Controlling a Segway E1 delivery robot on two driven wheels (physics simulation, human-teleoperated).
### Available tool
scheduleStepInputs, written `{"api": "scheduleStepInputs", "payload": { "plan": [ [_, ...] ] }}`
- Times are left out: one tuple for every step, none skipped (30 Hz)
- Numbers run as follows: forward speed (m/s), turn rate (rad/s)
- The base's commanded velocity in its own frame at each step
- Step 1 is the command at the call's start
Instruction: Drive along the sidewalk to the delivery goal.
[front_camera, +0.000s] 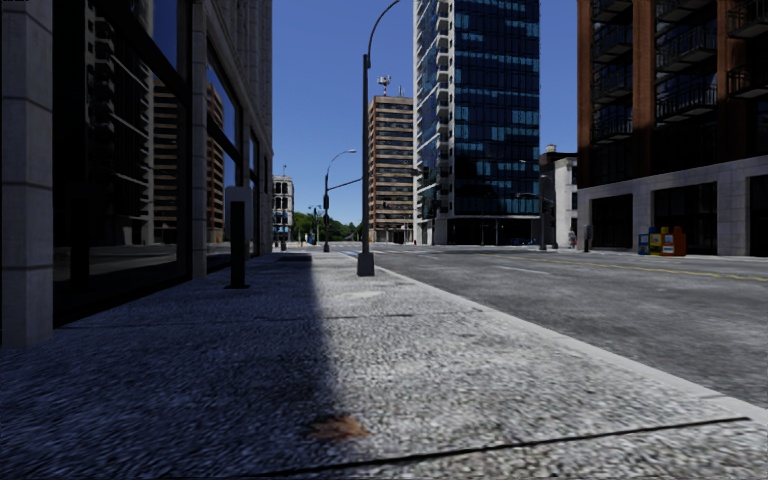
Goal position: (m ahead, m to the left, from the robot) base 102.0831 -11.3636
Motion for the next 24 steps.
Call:
{"api": "scheduleStepInputs", "payload": {
  "plan": [
    [1.38, 0.0],
    [1.4, 0.0],
    [1.41, 0.0],
    [1.41, 0.0],
    [1.41, 0.0],
    [1.42, 0.0],
    [1.42, 0.0],
    [1.43, 0.0],
    [1.43, 0.0],
    [1.43, 0.0],
    [1.43, 0.06],
    [1.43, 0.06],
    [1.43, 0.25],
    [1.43, 0.42],
    [1.43, 0.53],
    [1.43, 0.53],
    [1.43, 0.57],
    [1.43, 0.57],
    [1.43, 0.14],
    [1.43, 0.06],
    [1.43, 0.04],
    [1.43, 0.04],
    [1.43, 0.04],
    [1.43, 0.04]
  ]
}}
